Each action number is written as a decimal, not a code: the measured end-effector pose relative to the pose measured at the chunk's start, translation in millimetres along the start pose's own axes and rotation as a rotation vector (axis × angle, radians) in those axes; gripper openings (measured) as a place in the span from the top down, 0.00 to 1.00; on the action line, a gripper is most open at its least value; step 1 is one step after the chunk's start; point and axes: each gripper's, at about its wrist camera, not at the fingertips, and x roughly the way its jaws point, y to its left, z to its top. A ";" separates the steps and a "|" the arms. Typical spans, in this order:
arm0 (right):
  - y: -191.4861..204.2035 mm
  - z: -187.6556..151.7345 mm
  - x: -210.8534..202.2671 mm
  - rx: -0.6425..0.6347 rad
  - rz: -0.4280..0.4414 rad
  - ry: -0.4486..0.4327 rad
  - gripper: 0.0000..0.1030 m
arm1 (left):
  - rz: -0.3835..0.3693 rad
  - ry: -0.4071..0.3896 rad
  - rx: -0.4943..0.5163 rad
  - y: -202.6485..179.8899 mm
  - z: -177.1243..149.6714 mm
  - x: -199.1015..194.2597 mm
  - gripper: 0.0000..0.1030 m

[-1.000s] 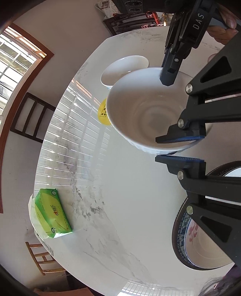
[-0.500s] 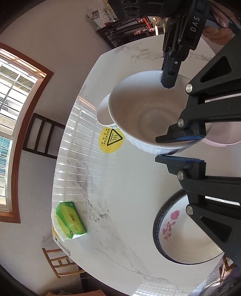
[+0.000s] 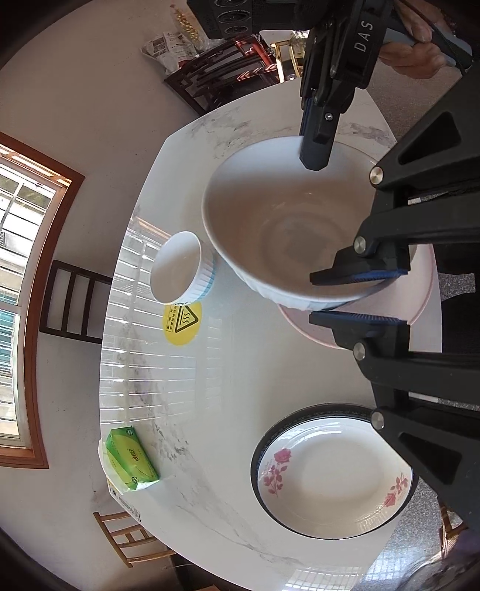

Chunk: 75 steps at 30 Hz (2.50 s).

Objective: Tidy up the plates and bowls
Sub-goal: 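Lift the white bowl with the left gripper and carry it over the pink bowl, then lower the white bowl into the pink bowl and open the left gripper, then withdraw the left gripper and move it to the white cat-print bowl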

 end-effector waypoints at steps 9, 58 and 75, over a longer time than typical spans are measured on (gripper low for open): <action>-11.9 -22.3 5.8 0.020 -0.005 0.025 0.87 | 0.002 0.070 -0.001 -7.2 -28.5 17.5 0.86; -26.4 -29.4 41.5 -0.005 -0.047 0.014 0.76 | 0.090 0.124 0.105 -19.9 -45.4 59.6 0.61; -58.0 -28.5 -3.9 -0.076 -0.159 -0.268 0.56 | 0.008 -0.026 0.125 -20.9 -25.3 8.5 0.39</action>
